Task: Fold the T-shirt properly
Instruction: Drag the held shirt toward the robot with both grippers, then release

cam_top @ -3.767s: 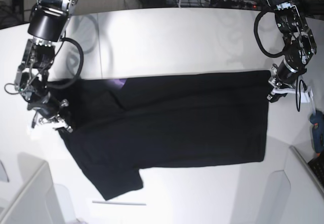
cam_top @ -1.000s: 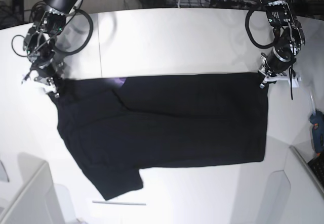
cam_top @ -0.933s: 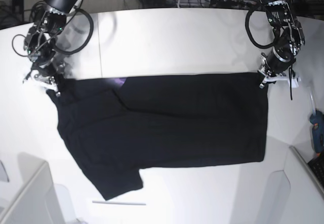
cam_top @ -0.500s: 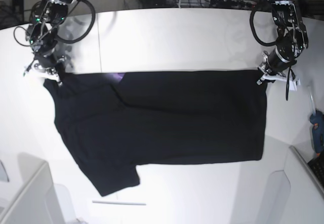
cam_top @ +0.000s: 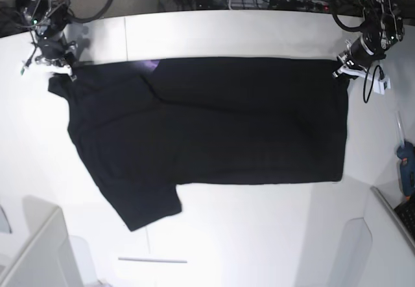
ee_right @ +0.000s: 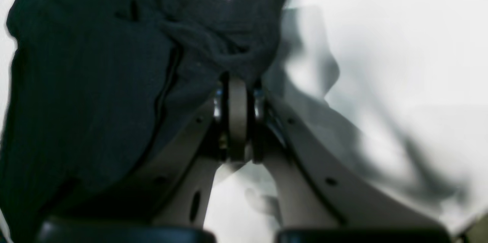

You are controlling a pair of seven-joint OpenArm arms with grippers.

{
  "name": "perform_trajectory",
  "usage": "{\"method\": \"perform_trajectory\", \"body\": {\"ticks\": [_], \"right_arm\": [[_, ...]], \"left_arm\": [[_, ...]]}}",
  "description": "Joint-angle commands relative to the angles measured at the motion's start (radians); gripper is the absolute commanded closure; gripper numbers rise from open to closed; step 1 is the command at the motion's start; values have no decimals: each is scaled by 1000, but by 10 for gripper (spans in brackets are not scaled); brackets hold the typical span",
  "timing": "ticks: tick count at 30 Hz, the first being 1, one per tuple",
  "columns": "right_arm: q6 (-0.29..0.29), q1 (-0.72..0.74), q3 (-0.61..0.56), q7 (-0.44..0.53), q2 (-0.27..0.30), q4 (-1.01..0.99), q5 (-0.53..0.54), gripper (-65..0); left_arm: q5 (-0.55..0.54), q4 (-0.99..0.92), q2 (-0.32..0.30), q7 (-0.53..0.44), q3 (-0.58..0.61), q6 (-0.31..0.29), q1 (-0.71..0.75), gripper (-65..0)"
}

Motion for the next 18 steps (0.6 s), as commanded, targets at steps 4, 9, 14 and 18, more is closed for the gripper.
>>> {"method": "perform_trajectory", "body": {"ticks": [4, 9, 14, 18], "right_arm": [[3, -65, 12, 28, 9, 58, 1, 0], [4, -136, 12, 28, -3, 70, 27, 0], [4, -203, 10, 28, -5, 70, 105, 0], [4, -246, 6, 30, -12, 95, 124, 0]], "left_arm": [[-3, 59, -35, -13, -9, 0, 79, 0], [-3, 120, -31, -13, -55, 0, 157, 0], [-3, 159, -31, -13, -120, -2, 217, 0], [-2, 159, -31, -13, -126, -2, 231, 0]]}}
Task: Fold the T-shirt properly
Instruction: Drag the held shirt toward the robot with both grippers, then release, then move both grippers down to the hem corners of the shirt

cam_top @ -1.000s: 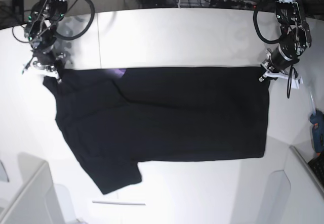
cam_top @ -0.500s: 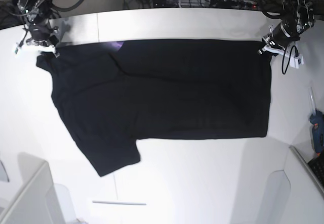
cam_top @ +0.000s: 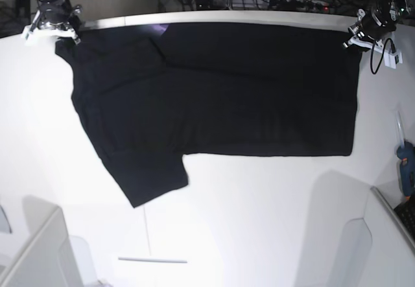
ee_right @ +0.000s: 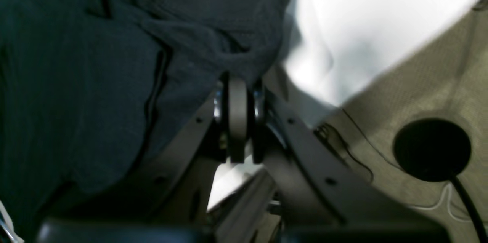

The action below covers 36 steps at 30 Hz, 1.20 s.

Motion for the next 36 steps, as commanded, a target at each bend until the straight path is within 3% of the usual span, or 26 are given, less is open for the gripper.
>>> {"method": "perform_trajectory", "body": {"ticks": [1, 24, 25, 30, 32, 34, 36], "right_arm": [[5, -18, 6, 30, 0, 29, 3, 0], [5, -47, 3, 28, -3, 34, 2, 0], [5, -47, 3, 28, -3, 36, 2, 0], [5, -48, 10, 31, -3, 40, 3, -246], [5, -48, 14, 35, -3, 40, 2, -324], [5, -48, 15, 36, -3, 40, 0, -348], [5, -45, 40, 38, -3, 42, -2, -348]], "left_arm": [[3, 14, -17, -18, -11, -1, 14, 0], [7, 16, -14, -18, -13, -1, 43, 0], [6, 18, -14, -18, -14, -1, 45, -26], [6, 18, -14, -18, -14, -1, 48, -337], [6, 18, -14, -18, -16, -1, 48, -433], [4, 18, -14, -18, -17, -1, 46, -505], [3, 19, -14, -18, -53, -1, 45, -535]]}}
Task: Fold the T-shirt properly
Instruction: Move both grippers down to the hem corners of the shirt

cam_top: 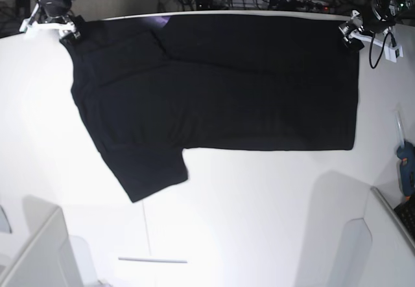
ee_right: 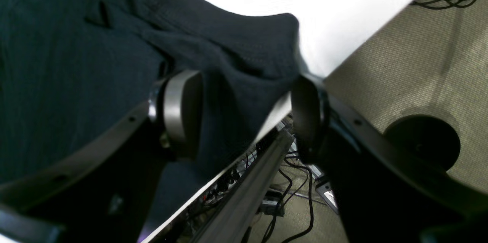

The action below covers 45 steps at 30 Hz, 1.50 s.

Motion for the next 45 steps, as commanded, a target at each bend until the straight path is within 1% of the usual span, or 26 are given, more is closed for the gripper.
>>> {"method": "perform_trajectory", "body": {"ticks": [1, 5, 6, 8, 10, 13, 15, 17, 21, 23, 25, 27, 30, 32, 35, 37, 39, 41, 44, 45], "right_arm": [[5, 2, 32, 21, 11, 20, 1, -348], [5, 43, 118, 13, 21, 19, -2, -353], [5, 60, 135, 12, 34, 17, -6, -353], [5, 101, 135, 10, 80, 13, -37, -354], [5, 151, 102, 10, 118, 11, -57, -354], [5, 224, 8, 4, 170, 11, -71, -354], [5, 296, -63, -27, 205, 8, -71, -354], [3, 376, -115, -65, 219, -18, -71, -354], [3, 571, -190, -128, 222, -138, -72, -354], [3, 669, -230, -143, 239, -225, -72, -354], [-1, 747, -277, -143, 245, -308, -95, -353], [-1, 812, -313, -143, 250, -374, -147, -353], [3, 887, -342, -142, 244, -457, -226, -353], [5, 932, -363, -142, 242, -518, -253, -354], [6, 994, -412, -139, 248, -621, -264, -354], [14, 1027, -449, -108, 250, -670, -264, -356], [37, 1060, -494, -74, 250, -732, -265, -369], [42, 1100, -526, -54, 250, -808, -267, -395], [45, 1148, -569, -16, 253, -917, -267, -399], [45, 1157, -587, 1, 262, -939, -267, -399]], "left_arm": [[-5, 18, -15, -17, -42, -4, 6, -536], [-6, 26, -1, -17, -166, -4, 3, -533], [-6, 29, -3, -17, -189, -4, 0, -533], [-6, 51, -7, -16, -232, -4, -22, -533], [-6, 69, -7, -16, -257, -4, -34, -532], [-2, 95, -9, -16, -260, -4, -72, -530], [0, 100, -9, -14, -257, -4, -101, -530], [0, 98, -9, 23, -255, -4, -143, -530], [1, 93, -9, 153, -258, -4, -235, -530], [1, 95, -4, 184, -258, -4, -259, -530], [1, 97, -3, 184, -257, -4, -266, -530], [1, 95, -3, 184, -261, -4, -266, -530], [1, 90, -7, 184, -264, -4, -266, -530], [3, 90, -7, 184, -266, -4, -264, -530], [43, 90, -6, 184, -266, -4, -267, -530], [90, 92, -3, 184, -260, -4, -269, -530], [116, 93, -1, 184, -257, -4, -269, -530], [121, 92, -1, 181, -257, -4, -269, -530], [121, 92, -1, 181, -264, -4, -269, -530], [121, 90, -1, 181, -266, -4, -269, -530]]}}
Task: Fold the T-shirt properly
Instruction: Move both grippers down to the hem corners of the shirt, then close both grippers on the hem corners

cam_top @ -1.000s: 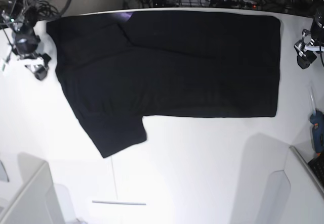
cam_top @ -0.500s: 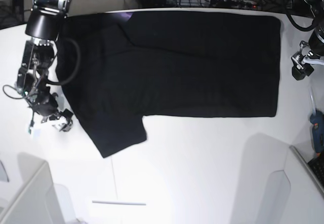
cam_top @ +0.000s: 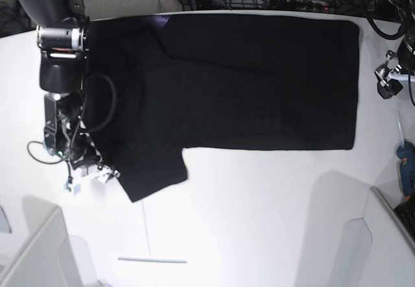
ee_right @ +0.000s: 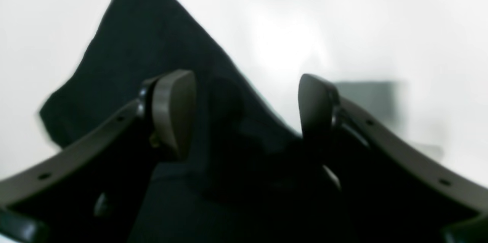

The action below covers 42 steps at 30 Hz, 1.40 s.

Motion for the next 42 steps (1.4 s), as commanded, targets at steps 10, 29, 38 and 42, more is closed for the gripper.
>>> {"method": "perform_trajectory", "body": {"ticks": [10, 29, 38, 42], "right_arm": [[9, 25, -144, 40, 30, -10, 7, -387], [9, 4, -161, 49, 25, -10, 12, 0], [9, 4, -161, 46, 25, -10, 12, 0], [9, 4, -161, 46, 25, -10, 12, 0]], "left_arm": [[-1, 11, -22, -16, -7, -5, 1, -530], [14, -303, -111, -18, 213, -5, -372, -540], [278, -580, -103, -100, 438, -5, -656, -541], [282, -667, -107, -157, 554, -5, -714, -541]]}}
